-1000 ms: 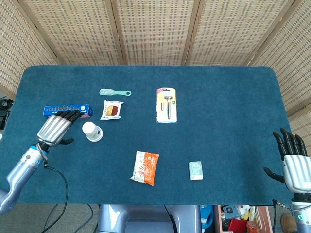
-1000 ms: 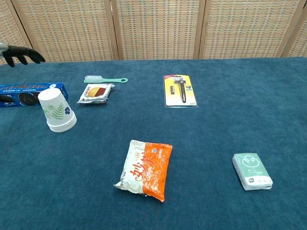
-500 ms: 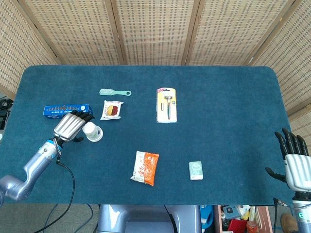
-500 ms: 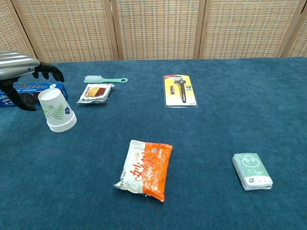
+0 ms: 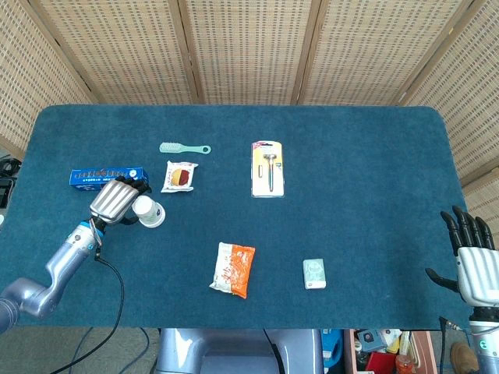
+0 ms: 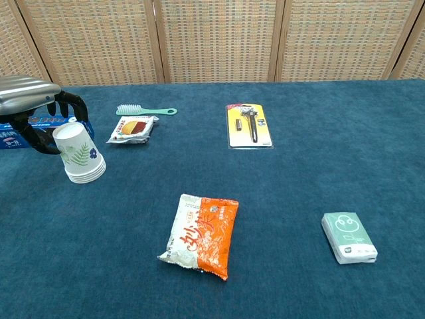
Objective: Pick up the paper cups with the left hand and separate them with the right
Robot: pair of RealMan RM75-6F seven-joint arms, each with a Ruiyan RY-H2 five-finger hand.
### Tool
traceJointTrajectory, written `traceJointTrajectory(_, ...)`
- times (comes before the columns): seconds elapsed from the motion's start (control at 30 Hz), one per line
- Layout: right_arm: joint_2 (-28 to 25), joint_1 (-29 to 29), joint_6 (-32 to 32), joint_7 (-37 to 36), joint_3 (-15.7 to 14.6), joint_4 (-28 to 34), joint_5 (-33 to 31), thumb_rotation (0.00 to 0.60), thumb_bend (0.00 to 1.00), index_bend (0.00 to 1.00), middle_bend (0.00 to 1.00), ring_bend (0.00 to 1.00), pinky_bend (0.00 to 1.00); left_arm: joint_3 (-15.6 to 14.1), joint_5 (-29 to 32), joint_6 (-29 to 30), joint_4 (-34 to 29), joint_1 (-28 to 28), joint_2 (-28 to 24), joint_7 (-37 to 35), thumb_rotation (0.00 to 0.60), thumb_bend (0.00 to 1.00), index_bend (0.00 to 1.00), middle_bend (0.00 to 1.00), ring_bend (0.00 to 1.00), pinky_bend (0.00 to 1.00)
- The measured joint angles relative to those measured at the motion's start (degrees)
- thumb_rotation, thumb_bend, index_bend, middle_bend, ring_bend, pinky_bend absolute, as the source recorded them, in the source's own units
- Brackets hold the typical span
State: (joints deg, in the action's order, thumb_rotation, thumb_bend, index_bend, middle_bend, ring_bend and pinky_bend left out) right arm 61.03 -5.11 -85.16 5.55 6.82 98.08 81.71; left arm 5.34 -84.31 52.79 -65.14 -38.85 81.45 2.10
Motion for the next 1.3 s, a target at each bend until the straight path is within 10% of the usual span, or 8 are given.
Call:
traceJointTrajectory(0.67,0.0,-0.3,0.8,-0.7,-0.1,-0.5,-0.1,0.600,0.00,0.00,0.00,0.00,0.00,1.2,1.5,4.6,0.4,1.3,1.3,-11.7,0.600,0.19,0.51,0.49,0.48,0.45)
traceJointTrajectory(1.3,5.3,-6.5,-5.6,-12.4,0.8,-19.1,16.4,0.600,0.00,0.20,0.05,0.00,0.00,11.8,9.8,-2.3,-19.3,-0.3,-1.2,-61.0,0.600,0.21,0.52,0.52,0.50,0.48)
